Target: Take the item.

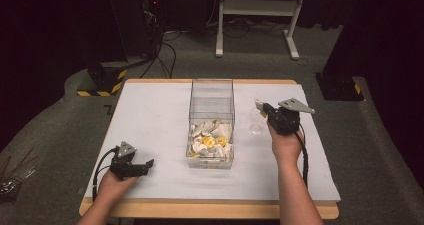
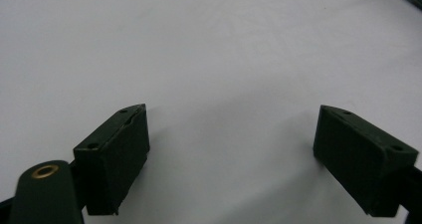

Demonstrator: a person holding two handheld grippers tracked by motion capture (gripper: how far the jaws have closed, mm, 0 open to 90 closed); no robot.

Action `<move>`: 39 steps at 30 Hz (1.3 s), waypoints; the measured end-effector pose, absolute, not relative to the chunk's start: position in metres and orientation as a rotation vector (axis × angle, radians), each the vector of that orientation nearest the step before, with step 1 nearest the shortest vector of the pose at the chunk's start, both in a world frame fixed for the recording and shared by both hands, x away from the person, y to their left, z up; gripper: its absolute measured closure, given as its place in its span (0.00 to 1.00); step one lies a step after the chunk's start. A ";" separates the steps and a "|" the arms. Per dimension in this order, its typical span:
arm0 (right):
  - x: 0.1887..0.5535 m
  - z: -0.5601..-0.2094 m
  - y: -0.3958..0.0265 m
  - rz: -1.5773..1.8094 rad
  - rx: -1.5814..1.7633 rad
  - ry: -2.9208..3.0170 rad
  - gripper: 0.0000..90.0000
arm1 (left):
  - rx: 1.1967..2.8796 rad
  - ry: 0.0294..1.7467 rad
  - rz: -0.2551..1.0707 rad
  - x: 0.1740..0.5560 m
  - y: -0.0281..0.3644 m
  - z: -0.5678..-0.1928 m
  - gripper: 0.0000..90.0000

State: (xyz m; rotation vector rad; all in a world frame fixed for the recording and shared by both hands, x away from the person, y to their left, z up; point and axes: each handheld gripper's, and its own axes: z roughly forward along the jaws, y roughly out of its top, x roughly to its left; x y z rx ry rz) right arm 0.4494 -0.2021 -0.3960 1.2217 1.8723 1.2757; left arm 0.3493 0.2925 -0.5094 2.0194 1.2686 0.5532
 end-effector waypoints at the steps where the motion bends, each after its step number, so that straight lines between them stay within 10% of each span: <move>1: 0.451 -0.397 -0.202 1.270 1.226 1.876 0.99 | 2.019 1.269 0.553 0.349 0.292 -0.509 0.16; 22: 0.458 -0.423 -0.203 1.170 1.282 1.920 0.98 | 2.019 1.268 0.554 0.349 0.292 -0.509 0.16; 39: 0.456 -0.417 -0.196 1.130 1.322 1.917 0.54 | 2.022 1.264 0.560 0.349 0.293 -0.509 0.16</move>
